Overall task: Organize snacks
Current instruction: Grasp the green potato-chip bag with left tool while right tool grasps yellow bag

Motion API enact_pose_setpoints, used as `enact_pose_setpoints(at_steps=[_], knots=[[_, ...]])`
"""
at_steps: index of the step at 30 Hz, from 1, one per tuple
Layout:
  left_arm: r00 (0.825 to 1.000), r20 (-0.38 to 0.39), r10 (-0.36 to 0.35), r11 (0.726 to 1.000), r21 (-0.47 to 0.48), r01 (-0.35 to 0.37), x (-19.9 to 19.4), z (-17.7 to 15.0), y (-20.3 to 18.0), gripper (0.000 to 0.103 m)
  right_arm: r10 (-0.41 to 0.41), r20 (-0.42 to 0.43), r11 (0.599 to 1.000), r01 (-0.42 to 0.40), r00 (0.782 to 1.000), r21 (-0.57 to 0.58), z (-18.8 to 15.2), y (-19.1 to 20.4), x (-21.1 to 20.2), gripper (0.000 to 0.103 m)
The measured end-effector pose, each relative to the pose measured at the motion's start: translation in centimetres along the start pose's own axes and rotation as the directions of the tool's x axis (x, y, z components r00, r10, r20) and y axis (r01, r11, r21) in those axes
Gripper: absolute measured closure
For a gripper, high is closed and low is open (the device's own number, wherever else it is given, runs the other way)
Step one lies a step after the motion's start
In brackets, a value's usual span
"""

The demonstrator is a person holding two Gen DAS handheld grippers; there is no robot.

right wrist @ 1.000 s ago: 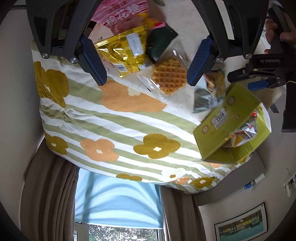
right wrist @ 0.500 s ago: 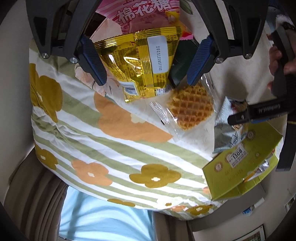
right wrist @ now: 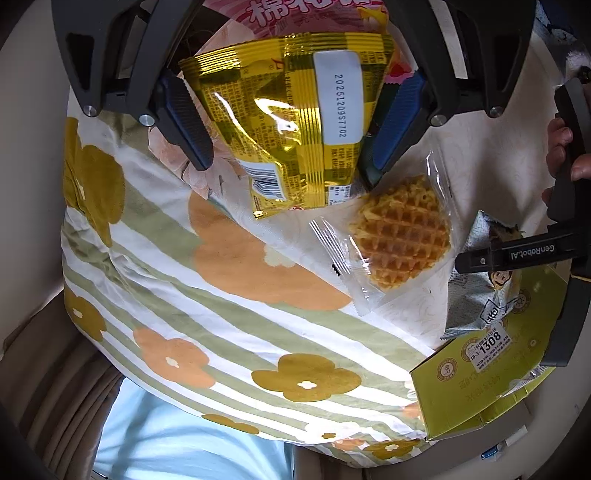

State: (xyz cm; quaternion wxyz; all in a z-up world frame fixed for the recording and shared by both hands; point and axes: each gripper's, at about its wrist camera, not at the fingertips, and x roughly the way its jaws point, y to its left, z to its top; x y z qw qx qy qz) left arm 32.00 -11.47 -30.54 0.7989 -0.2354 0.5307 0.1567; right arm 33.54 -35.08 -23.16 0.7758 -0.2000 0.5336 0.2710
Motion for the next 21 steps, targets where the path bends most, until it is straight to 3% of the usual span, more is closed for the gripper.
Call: enact_pose_setpoints(at_steps=[5, 8, 19, 20, 21], knots=[[1.000, 0.011, -0.020, 1.000, 0.011, 0.020, -0.5, -0.2, -0.2, 0.036, 0.013, -0.017, 1.000, -0.013, 1.000, 0.009, 0.2, -0.3, 0.6, 0.017], [1.000, 0.012, -0.022, 1.000, 0.022, 0.021, -0.8, -0.3, -0.2, 0.039, 0.037, -0.039, 0.999, -0.036, 0.999, 0.010, 0.4, -0.4, 1.1, 0.017], [0.999, 0.037, -0.028, 0.999, 0.047, 0.026, -2.8, -1.0, -0.1, 0.041, -0.010, -0.110, 0.999, 0.005, 0.994, -0.043, 0.6, 0.2, 2.7, 0.018], [0.999, 0.040, -0.028, 0.998, 0.050, 0.026, -3.0, -1.0, -0.1, 0.041, -0.011, -0.116, 0.999, 0.006, 0.993, -0.041, 0.5, 0.2, 2.9, 0.019], [0.999, 0.043, -0.031, 0.998, 0.054, 0.028, -3.2, -1.0, -0.1, 0.041, -0.002, -0.121, 0.999, -0.002, 0.993, -0.035, 0.4, 0.1, 3.0, 0.029]])
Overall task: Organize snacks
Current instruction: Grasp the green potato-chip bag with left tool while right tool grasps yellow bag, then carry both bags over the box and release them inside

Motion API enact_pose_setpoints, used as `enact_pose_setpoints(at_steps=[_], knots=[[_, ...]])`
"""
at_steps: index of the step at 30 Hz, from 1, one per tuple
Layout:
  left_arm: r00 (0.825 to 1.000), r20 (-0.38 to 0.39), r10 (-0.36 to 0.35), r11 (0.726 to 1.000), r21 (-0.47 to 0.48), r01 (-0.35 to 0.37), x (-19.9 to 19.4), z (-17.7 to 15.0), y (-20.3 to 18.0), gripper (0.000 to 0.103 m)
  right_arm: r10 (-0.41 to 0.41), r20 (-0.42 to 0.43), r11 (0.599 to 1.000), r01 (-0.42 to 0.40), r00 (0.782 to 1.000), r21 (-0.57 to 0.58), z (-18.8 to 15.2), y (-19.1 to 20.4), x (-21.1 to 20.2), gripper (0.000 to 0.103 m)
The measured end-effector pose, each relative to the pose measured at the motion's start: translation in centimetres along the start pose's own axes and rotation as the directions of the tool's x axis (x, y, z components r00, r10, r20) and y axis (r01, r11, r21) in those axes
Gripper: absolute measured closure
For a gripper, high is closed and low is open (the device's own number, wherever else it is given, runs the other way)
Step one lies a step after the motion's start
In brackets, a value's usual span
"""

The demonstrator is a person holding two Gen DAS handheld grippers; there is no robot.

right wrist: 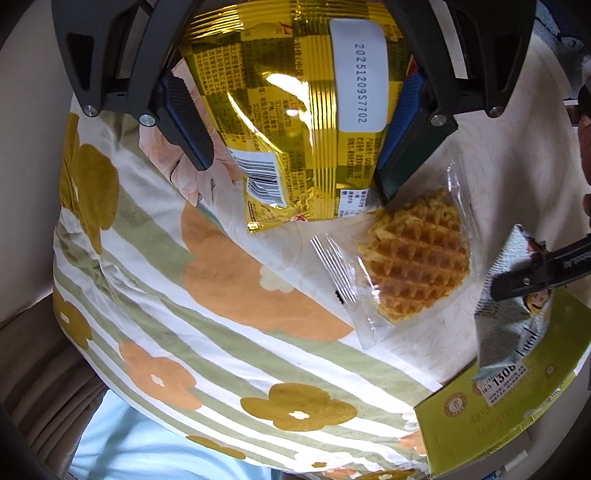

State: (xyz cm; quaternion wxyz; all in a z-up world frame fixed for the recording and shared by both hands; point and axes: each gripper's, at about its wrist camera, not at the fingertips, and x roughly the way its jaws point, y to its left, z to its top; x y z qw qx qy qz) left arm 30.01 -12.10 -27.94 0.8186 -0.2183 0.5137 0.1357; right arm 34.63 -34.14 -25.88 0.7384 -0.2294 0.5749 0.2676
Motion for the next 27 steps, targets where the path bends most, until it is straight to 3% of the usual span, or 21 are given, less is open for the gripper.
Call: enact_pose_setpoints(at_steps=[7, 17, 27], knots=[[1.000, 0.012, -0.007, 0.999, 0.044, 0.007, -2.2, 0.1, 0.3, 0.041, 0.000, 0.013, 0.999, -0.001, 1.000, 0.045, -0.6, -0.2, -0.8, 0.039], [0.996, 0.055, -0.064, 0.990, 0.127, 0.057, -6.7, 0.4, -1.3, 0.041, -0.059, 0.103, 0.990, 0.045, 0.993, 0.137, -1.2, -0.4, -6.0, 0.040], [0.985, 0.136, -0.106, 0.972, 0.223, 0.074, -13.7, 1.8, -1.0, 0.041, -0.085, 0.295, 0.980, 0.026, 0.952, 0.196, 0.2, 3.0, -14.5, 0.040]])
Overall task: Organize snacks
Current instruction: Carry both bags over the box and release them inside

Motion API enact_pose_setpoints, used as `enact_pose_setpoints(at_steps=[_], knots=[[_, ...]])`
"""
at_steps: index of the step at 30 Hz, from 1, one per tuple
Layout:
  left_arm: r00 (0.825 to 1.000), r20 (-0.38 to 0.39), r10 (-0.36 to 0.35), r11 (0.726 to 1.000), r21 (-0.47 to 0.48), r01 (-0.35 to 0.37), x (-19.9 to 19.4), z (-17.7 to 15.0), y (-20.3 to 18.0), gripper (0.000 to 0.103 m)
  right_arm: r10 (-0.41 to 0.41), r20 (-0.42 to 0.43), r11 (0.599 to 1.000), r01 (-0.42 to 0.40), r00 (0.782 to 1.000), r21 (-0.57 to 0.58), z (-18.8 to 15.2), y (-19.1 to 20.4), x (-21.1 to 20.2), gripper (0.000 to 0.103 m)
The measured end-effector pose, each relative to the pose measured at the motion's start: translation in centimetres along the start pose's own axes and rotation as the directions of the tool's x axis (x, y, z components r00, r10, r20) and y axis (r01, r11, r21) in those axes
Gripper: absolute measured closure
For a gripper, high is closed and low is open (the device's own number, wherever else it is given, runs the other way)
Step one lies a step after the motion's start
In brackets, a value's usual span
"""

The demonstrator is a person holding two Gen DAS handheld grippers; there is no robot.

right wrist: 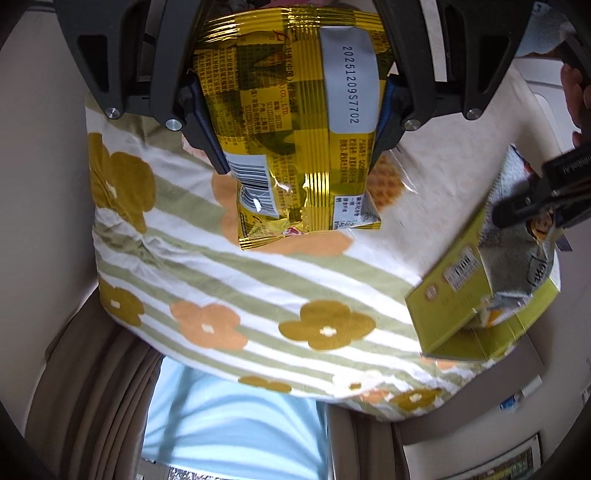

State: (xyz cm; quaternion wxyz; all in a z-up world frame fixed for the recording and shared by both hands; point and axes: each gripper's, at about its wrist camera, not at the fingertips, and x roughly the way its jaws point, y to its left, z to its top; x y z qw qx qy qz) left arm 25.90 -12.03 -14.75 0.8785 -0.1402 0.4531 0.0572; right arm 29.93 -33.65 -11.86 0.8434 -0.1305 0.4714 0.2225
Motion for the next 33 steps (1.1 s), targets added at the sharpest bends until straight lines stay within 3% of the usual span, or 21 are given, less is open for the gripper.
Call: enact_pose_setpoints(at_steps=[8, 13, 16, 25, 33], knots=[[0.999, 0.036, -0.039, 0.999, 0.023, 0.038, -3.9, 4.1, 5.1, 0.041, 0.070, 0.117, 0.995, -0.077, 0.991, 0.056, 3.5, 5.6, -3.2, 0.040], [0.999, 0.028, -0.044, 0.998, 0.055, 0.043, -4.6, 7.3, 10.3, 0.041, 0.038, 0.157, 0.999, -0.043, 0.987, 0.033, 6.6, 11.3, -3.3, 0.040], [0.999, 0.013, -0.040, 0.997, 0.067, 0.039, -4.6, 8.8, 13.5, 0.041, 0.057, 0.174, 0.996, -0.068, 0.983, 0.054, 8.4, 14.4, -2.8, 0.040], [0.999, -0.028, -0.039, 0.995, 0.092, 0.042, -3.1, 12.8, 23.4, 0.041, 0.102, 0.161, 0.990, -0.116, 0.982, 0.077, 13.1, 23.0, 1.6, 0.039], [0.995, -0.104, -0.005, 0.987, 0.162, 0.021, 0.0, 14.2, 28.9, 0.041, 0.116, 0.120, 0.976, -0.136, 0.986, 0.171, 15.1, 26.4, 4.9, 0.039]])
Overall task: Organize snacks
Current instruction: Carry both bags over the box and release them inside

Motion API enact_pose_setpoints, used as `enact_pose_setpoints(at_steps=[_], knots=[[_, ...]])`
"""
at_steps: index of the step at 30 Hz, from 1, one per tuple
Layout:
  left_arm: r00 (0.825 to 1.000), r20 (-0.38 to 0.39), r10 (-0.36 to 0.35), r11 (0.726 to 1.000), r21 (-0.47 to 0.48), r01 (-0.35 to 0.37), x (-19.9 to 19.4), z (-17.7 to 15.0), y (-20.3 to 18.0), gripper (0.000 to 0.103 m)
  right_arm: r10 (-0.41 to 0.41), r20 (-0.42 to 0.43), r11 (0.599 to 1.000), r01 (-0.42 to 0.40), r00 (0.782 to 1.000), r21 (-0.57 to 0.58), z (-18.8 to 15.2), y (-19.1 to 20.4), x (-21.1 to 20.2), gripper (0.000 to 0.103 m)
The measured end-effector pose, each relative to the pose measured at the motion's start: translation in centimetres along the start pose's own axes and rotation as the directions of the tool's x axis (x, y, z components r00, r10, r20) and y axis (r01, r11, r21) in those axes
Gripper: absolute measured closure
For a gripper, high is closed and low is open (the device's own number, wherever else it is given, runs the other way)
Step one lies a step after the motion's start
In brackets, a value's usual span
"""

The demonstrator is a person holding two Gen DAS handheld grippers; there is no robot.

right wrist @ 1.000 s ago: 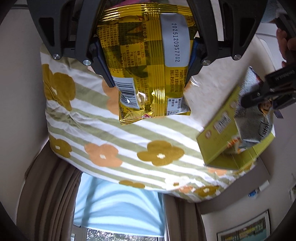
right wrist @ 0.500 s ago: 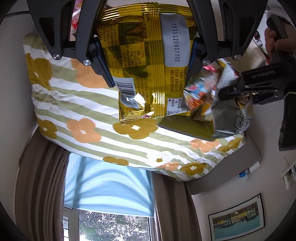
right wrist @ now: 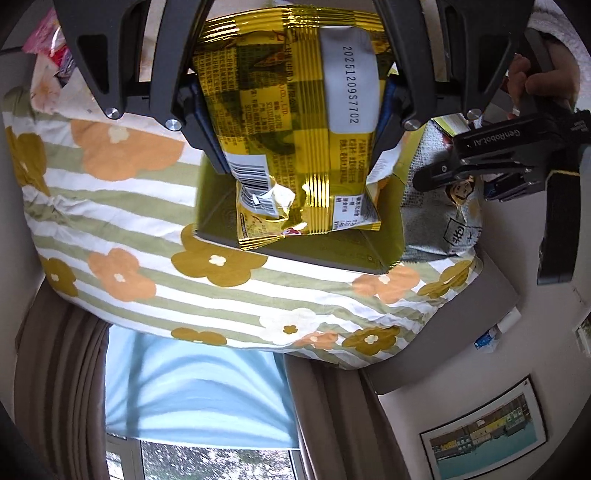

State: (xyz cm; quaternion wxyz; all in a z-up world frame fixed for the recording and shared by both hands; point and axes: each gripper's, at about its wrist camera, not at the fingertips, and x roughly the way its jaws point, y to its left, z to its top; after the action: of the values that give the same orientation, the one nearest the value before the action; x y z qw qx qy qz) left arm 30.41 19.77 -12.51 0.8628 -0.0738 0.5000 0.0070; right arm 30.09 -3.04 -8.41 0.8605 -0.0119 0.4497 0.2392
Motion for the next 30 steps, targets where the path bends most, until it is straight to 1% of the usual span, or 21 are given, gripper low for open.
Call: enact_pose_setpoints(at_steps=[2, 4, 6, 7, 8, 9, 10, 12, 15, 17, 21, 23, 24, 25, 26, 27, 30], knots=[[1.000, -0.018, 0.016, 1.000, 0.026, -0.015, 0.7, -0.3, 0.5, 0.041, -0.001, -0.011, 1.000, 0.001, 1.000, 0.028, 0.0, 0.2, 0.5, 0.039], [0.999, -0.028, 0.021, 0.999, 0.031, -0.020, 1.2, -0.4, 0.9, 0.041, -0.003, -0.028, 0.999, 0.005, 1.000, 0.046, -0.1, 0.3, 1.1, 0.039], [0.999, -0.037, 0.032, 0.999, 0.030, -0.031, 1.8, -0.6, 1.4, 0.036, -0.005, -0.037, 0.999, 0.006, 0.999, 0.048, 0.1, 0.4, 1.5, 0.039], [0.998, -0.041, 0.041, 0.999, 0.028, -0.040, 2.1, -0.6, 1.6, 0.024, -0.005, -0.040, 0.999, 0.006, 0.999, 0.047, 0.1, 0.5, 1.8, 0.039], [0.998, -0.042, 0.047, 0.999, 0.023, -0.046, 2.3, -0.6, 1.8, 0.008, -0.006, -0.042, 0.999, 0.008, 0.999, 0.044, 0.2, 0.5, 2.0, 0.039], [0.998, -0.031, 0.051, 0.999, 0.007, -0.051, 2.3, -0.7, 2.1, 0.003, -0.008, -0.047, 0.999, 0.010, 0.999, 0.039, 0.3, 0.6, 2.3, 0.039], [0.999, -0.019, 0.047, 0.999, -0.008, -0.047, 2.2, -0.8, 2.4, 0.000, -0.010, -0.053, 0.999, 0.012, 0.999, 0.036, 0.4, 0.6, 2.6, 0.038], [0.999, -0.009, 0.031, 0.999, -0.037, -0.032, 2.1, -0.8, 3.0, 0.000, -0.007, -0.060, 0.999, 0.010, 0.998, 0.039, 0.6, 0.7, 3.0, 0.038], [0.999, -0.013, 0.035, 0.998, -0.054, -0.036, 2.0, -1.2, 3.3, 0.000, -0.008, -0.068, 0.999, 0.012, 0.998, 0.047, 0.7, 0.7, 3.4, 0.038], [0.999, -0.020, 0.035, 0.998, -0.051, -0.036, 2.1, -1.4, 3.3, 0.000, -0.009, -0.072, 0.999, 0.012, 0.997, 0.046, 0.8, 0.8, 3.6, 0.038], [0.999, 0.001, 0.051, 0.998, -0.031, -0.051, 1.4, -1.7, 2.8, 0.000, -0.029, -0.085, 0.999, 0.033, 0.996, 0.043, 1.1, 0.9, 4.2, 0.036], [0.998, 0.013, 0.054, 0.998, -0.018, -0.054, 1.0, -1.7, 2.5, 0.000, -0.040, -0.091, 0.998, 0.045, 0.995, 0.055, 1.3, 0.8, 4.6, 0.030], [0.998, 0.021, 0.054, 0.998, -0.010, -0.054, 0.8, -1.7, 2.3, 0.000, -0.046, -0.094, 0.997, 0.051, 0.995, 0.059, 1.3, 0.8, 4.8, 0.021], [0.998, 0.027, 0.056, 0.998, -0.003, -0.056, 0.6, -1.8, 2.2, 0.000, -0.041, -0.080, 0.997, 0.046, 0.996, 0.059, 1.2, 1.0, 4.8, 0.014], [0.997, 0.034, 0.062, 0.998, 0.007, -0.063, 0.5, -1.9, 2.0, 0.000, -0.035, -0.062, 0.998, 0.038, 0.997, 0.056, 1.2, 1.0, 4.7, 0.011], [0.997, 0.038, 0.071, 0.997, 0.016, -0.071, 0.4, -1.9, 1.9, 0.000, -0.030, -0.052, 0.998, 0.032, 0.998, 0.052, 1.1, 1.1, 4.6, 0.002], [0.996, 0.050, 0.077, 0.996, 0.032, -0.079, 0.2, -2.2, 1.6, 0.000, -0.013, -0.022, 0.999, 0.013, 1.000, 0.044, 0.8, 1.3, 4.3, 0.000]])
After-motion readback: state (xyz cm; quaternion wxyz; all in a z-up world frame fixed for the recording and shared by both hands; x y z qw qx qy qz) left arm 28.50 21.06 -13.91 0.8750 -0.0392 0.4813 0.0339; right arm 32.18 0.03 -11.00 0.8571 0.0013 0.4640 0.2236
